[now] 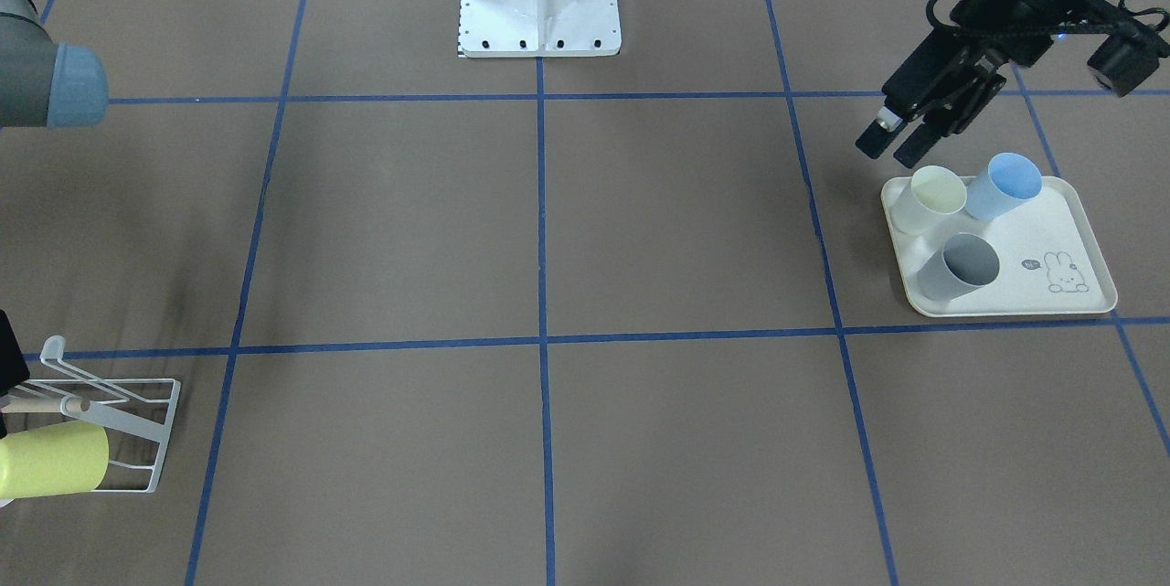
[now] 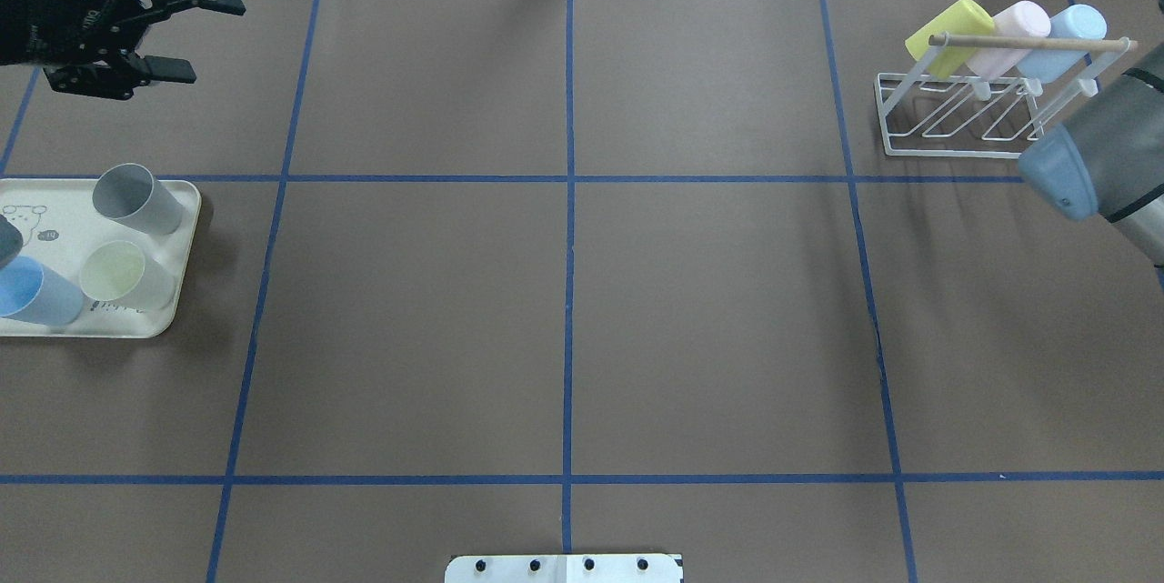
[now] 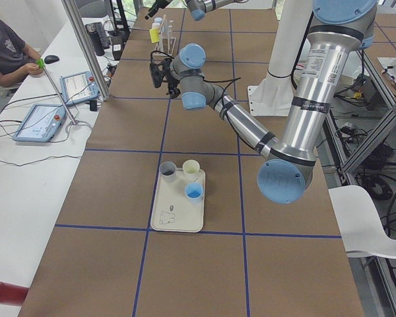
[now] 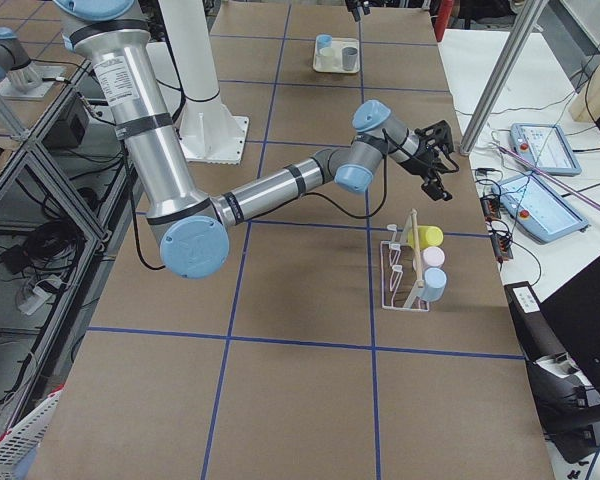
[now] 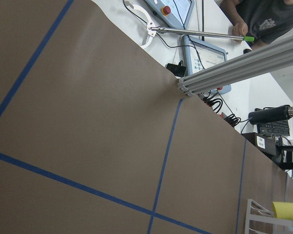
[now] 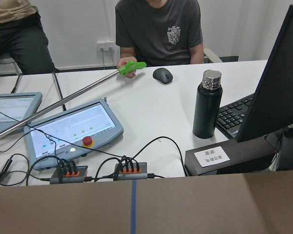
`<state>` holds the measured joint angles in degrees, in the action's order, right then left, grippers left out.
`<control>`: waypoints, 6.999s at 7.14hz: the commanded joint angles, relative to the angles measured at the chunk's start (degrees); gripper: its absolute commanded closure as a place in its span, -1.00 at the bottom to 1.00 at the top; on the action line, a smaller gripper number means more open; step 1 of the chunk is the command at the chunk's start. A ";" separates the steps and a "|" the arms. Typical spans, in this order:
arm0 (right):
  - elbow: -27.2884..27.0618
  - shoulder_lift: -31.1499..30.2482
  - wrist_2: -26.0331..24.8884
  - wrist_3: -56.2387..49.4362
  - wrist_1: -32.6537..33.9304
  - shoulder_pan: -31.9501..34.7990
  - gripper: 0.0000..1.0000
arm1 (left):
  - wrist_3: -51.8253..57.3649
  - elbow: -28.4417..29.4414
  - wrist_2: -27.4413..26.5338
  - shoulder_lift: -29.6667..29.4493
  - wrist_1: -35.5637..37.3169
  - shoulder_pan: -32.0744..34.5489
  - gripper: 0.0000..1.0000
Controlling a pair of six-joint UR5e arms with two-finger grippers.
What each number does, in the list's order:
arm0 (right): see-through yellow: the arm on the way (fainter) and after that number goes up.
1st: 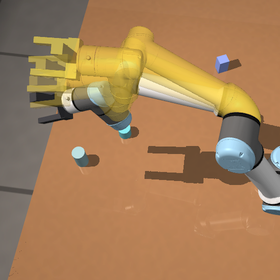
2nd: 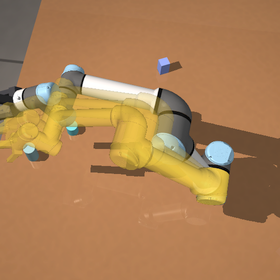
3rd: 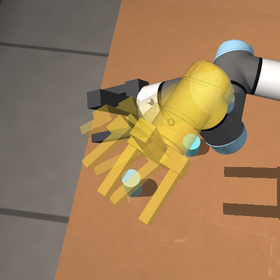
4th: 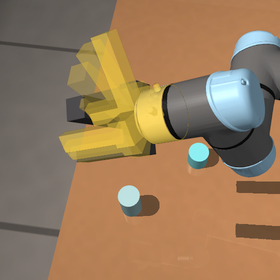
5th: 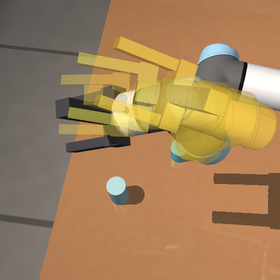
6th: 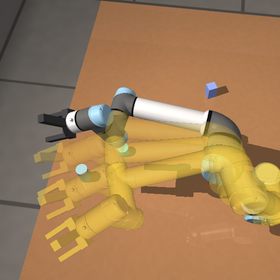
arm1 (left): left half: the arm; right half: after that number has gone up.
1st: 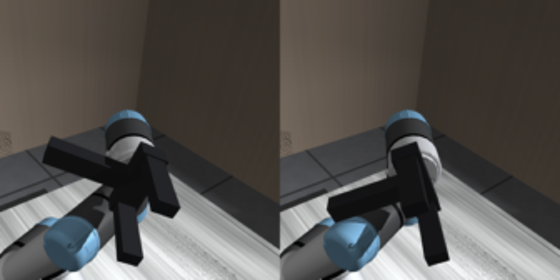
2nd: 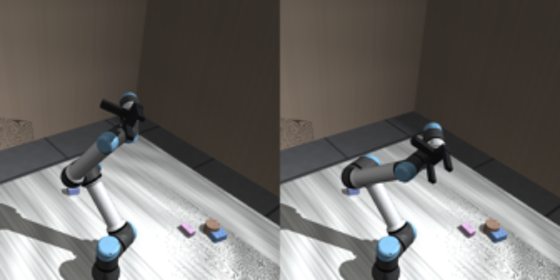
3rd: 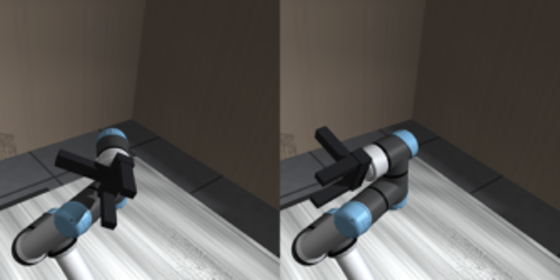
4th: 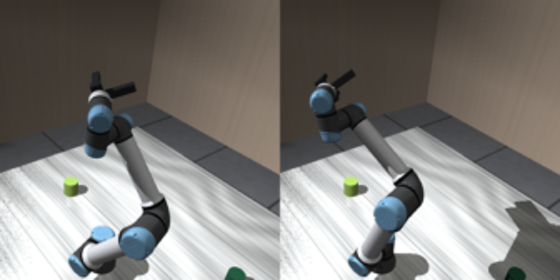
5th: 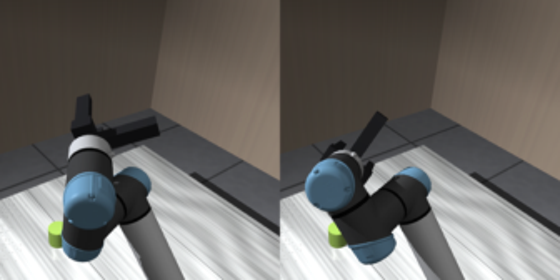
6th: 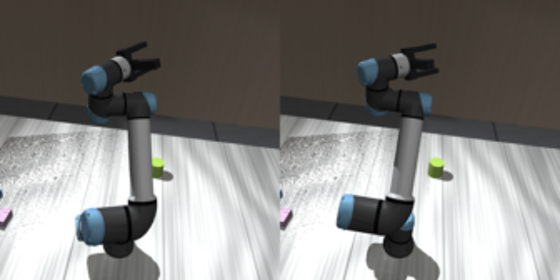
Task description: Transfer IKEA cup to right arm and place on rack
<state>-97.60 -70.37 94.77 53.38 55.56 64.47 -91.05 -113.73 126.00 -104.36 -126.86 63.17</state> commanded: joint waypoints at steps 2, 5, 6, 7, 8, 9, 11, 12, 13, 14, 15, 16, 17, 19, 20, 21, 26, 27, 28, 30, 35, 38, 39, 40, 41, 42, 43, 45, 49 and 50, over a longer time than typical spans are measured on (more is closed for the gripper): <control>-12.96 -0.38 11.01 2.41 11.41 0.40 -1.00 | 22.15 0.09 9.15 0.99 16.67 8.10 -1.00; -15.60 0.84 14.39 17.67 10.45 -3.54 -1.00 | 44.59 0.34 11.46 11.06 24.03 10.40 -1.00; -16.30 1.80 14.30 22.59 10.36 -5.04 -1.00 | 49.69 0.96 11.37 13.98 24.12 10.48 -1.00; -16.48 1.90 14.04 28.91 6.79 -7.66 -1.00 | 56.26 1.49 10.76 17.92 24.12 10.49 -1.00; -15.62 1.29 12.82 34.62 0.14 -10.13 -1.00 | 61.72 2.36 10.49 21.70 24.12 10.40 -1.00; -15.61 1.20 10.55 37.64 -1.40 -12.50 -1.00 | 65.09 3.85 10.14 24.61 24.03 10.05 -1.00; -15.52 1.20 7.54 40.65 -3.42 -15.77 -1.00 | 66.61 8.06 7.41 25.08 23.77 9.52 -1.00; -15.43 0.24 7.71 40.75 -6.49 -15.86 -1.00 | 66.53 10.08 7.41 24.56 23.51 9.17 -1.00; -15.26 -0.12 7.80 40.75 -7.21 -16.13 -1.00 | 65.74 10.97 7.41 23.86 23.51 8.30 -1.00; -15.17 -0.12 7.89 40.75 -7.22 -16.30 -1.00 | 64.78 11.16 7.41 23.67 23.33 6.55 -1.00; -15.60 -0.29 7.89 40.75 -7.22 -16.30 -1.00 | 63.46 11.94 7.33 23.41 23.24 4.01 -1.00; -15.52 -0.30 7.97 40.75 -7.22 -16.30 -1.00 | 62.41 11.95 7.33 23.15 23.15 3.02 -1.00; -15.52 -0.30 7.97 40.75 -7.22 -16.30 -1.00 | 62.66 12.21 7.33 23.15 23.15 3.01 -1.00; -15.35 -0.30 7.97 40.66 -7.22 -16.30 -1.00 | 63.01 13.35 7.41 22.36 23.15 3.01 -1.00; -15.34 -0.30 8.06 40.66 -7.22 -16.22 -1.00 | 63.01 14.92 7.41 21.05 23.15 3.01 -1.00; -15.34 -0.30 8.06 40.66 -7.31 -16.30 -1.00 | 63.18 16.16 7.41 20.34 23.15 3.01 -1.00; -15.17 -0.30 7.97 40.57 -7.22 -16.57 -1.00 | 62.57 21.53 7.33 20.42 14.45 3.01 -0.32; -15.17 -0.30 7.97 40.57 -7.22 -16.65 -1.00 | 62.48 21.09 7.41 20.42 14.54 3.01 0.30; -15.17 -0.30 7.97 40.57 -7.22 -16.66 -1.00 | 62.40 20.48 7.76 20.42 14.63 3.10 0.82; -14.99 -0.30 7.97 40.13 -7.22 -16.66 -1.00 | 62.39 20.04 8.38 20.59 14.98 3.19 1.00; -13.94 -0.38 7.97 40.04 -8.71 -16.65 -1.00 | 63.01 16.19 12.25 18.33 23.38 17.33 1.00; -14.02 -0.12 7.89 40.57 -8.80 -16.66 -1.00 | 63.19 11.86 11.20 6.93 38.41 23.30 1.00; -14.02 0.05 7.89 40.75 -8.80 -16.83 -1.00 | 62.92 12.04 9.71 1.40 43.93 23.32 1.00; -14.20 0.14 7.97 40.75 -8.80 -16.83 -1.00 | 62.23 11.78 8.39 -5.53 51.90 22.88 1.00; -14.29 0.23 7.97 41.44 -8.89 -17.00 -1.00 | 60.65 11.77 7.86 -9.51 55.03 22.18 1.00; -14.03 0.23 7.97 42.06 -10.11 -17.53 -1.00 | 52.37 10.82 8.03 -10.94 54.54 18.69 1.00; -13.94 0.14 7.97 42.07 -10.47 -17.88 -1.00 | 42.19 9.33 7.94 -12.61 52.27 13.35 1.00; -13.85 0.14 7.89 44.51 -12.57 -18.76 -1.00 | 20.14 9.31 7.68 -12.02 34.58 5.60 1.00; -12.88 0.67 7.54 47.41 -13.46 -19.90 -1.00 | -13.36 11.33 -0.65 -11.84 2.32 -4.43 1.00; -12.27 0.67 7.27 49.86 -17.98 -20.17 -1.00 | -23.11 12.20 -6.41 -11.75 -6.99 -8.11 1.00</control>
<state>-110.32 -69.76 102.27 100.88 40.91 44.63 -102.97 -102.47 124.73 -116.17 -123.10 58.72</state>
